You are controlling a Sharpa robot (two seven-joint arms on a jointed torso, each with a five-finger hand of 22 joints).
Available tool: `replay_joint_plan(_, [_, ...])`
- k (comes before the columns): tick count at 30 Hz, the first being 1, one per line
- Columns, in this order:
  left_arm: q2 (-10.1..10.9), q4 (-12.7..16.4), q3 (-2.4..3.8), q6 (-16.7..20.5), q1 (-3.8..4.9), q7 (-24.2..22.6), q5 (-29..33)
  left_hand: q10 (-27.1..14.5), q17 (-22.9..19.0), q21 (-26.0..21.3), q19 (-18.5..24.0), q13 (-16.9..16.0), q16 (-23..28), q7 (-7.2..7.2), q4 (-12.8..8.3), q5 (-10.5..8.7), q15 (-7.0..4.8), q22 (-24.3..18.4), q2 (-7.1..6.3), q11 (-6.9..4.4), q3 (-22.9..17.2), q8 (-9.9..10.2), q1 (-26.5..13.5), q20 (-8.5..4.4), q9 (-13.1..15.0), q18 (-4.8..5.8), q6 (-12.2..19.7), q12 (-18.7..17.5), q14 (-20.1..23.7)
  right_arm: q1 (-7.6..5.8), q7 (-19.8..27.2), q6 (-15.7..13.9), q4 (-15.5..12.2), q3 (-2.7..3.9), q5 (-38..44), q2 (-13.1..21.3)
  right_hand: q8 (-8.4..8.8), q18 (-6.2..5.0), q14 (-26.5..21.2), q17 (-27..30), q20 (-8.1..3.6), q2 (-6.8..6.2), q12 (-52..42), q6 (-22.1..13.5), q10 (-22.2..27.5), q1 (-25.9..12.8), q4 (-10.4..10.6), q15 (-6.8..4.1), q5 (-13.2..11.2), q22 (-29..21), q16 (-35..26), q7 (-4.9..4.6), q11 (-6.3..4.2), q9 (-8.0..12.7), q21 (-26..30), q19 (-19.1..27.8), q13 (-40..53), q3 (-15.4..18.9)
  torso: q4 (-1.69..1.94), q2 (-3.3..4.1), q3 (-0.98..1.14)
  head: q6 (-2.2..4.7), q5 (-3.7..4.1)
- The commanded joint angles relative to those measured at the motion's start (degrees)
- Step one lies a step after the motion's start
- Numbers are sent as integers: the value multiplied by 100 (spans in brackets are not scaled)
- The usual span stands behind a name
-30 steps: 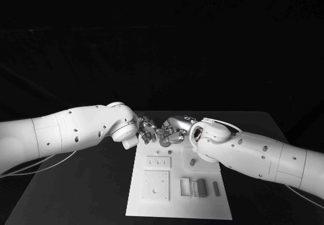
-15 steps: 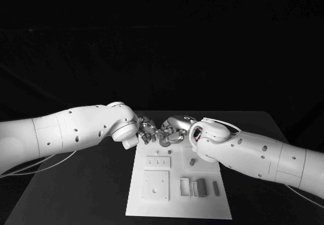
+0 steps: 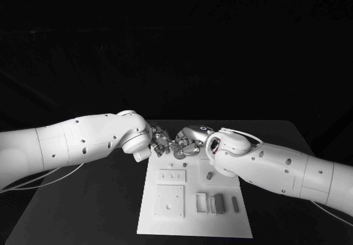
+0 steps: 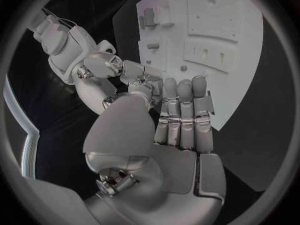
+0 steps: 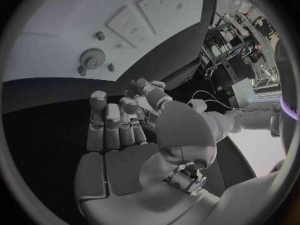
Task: Assemble the parts on the task board
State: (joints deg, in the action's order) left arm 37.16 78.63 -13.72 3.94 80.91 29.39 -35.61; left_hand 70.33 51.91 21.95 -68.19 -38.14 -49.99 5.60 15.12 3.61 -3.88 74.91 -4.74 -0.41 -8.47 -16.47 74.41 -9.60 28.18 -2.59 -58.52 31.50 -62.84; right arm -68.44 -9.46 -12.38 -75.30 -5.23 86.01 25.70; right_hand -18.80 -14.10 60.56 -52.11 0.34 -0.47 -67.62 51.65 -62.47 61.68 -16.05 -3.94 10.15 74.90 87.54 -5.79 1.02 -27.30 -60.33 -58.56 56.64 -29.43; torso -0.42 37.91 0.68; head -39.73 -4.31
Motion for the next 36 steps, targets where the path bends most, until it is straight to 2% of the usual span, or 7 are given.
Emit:
replay_joint_plan(1, [-24,12,7,-56,2,-47,-13,3,-17,-6,-36,9,-40,4,98,8,-10,123,-8,-13,20,-20,-32,7,7,-129,-58,36,30,6,38,44,-45,2,94,-20,-17,-90,0,10,-32,28,-3,197,-16,-23,-11,-58,37,22,8,-152,-7,-7,-27,7,-1,-33,0,-4,0,-3,2])
replay_joint_plan(12, [-43,4,7,-34,2,-11,-12,7,-68,-16,-44,28,-71,-2,143,16,-19,120,39,-20,57,-10,-340,-6,9,-132,-66,40,37,18,1,32,-67,2,226,-31,-16,-90,1,12,-33,23,-1,200,-16,-25,-10,-59,37,21,7,-151,-8,-11,-26,6,-1,-39,1,-2,2,-17,-1])
replay_joint_plan(17, [-50,-1,7,-48,2,11,-12,8,-87,-6,-30,30,-108,-6,43,184,-25,130,165,-24,7,-13,0,-8,22,-133,-72,54,48,20,-11,32,-77,2,233,-31,-16,-90,2,12,-33,22,-1,200,-16,-26,-9,-59,37,21,7,-150,-8,-13,-26,6,-2,-41,2,-2,2,-23,-7])
replay_joint_plan(20, [-53,0,7,-62,2,19,-23,2,-101,-2,-7,32,-128,-5,-97,491,-22,130,247,-23,-3,-12,289,-3,30,-126,-67,58,63,20,-19,32,-75,3,236,-31,-16,-90,2,13,-33,22,0,201,-16,-27,-8,-59,37,20,6,-150,-8,-14,-26,6,-2,-43,1,-1,2,-27,-8])
replay_joint_plan(22, [-55,0,7,-65,0,20,-23,-1,-108,-1,4,34,-136,-6,-192,565,-21,129,281,-23,-26,-11,439,-2,33,-124,-68,58,69,20,-24,34,-73,3,237,-31,-16,-90,2,13,-33,22,0,201,-16,-27,-8,-59,37,20,6,-150,-8,-14,-26,5,-2,-44,-2,-2,2,-29,-11])
replay_joint_plan(28, [-59,-8,7,-21,0,17,-21,0,-135,-7,22,42,-150,-7,-413,620,-10,122,291,-23,-125,0,721,8,32,-108,-71,60,80,22,-27,47,-75,3,237,-34,-15,-90,3,14,-33,20,1,203,-16,-30,-6,-60,37,19,6,-150,-9,-16,-26,5,-3,-47,-1,-3,1,-38,-12])
replay_joint_plan(36, [-65,-11,7,6,-1,-14,31,7,-157,-16,27,59,-149,-12,-459,624,-4,119,308,-26,-276,1,762,14,30,-98,-91,47,81,39,-111,154,-53,3,295,-76,-6,-90,2,18,-33,5,6,193,-14,-41,-4,-60,36,17,2,-152,-7,-19,-23,6,-5,-52,-3,-2,0,-42,-18])
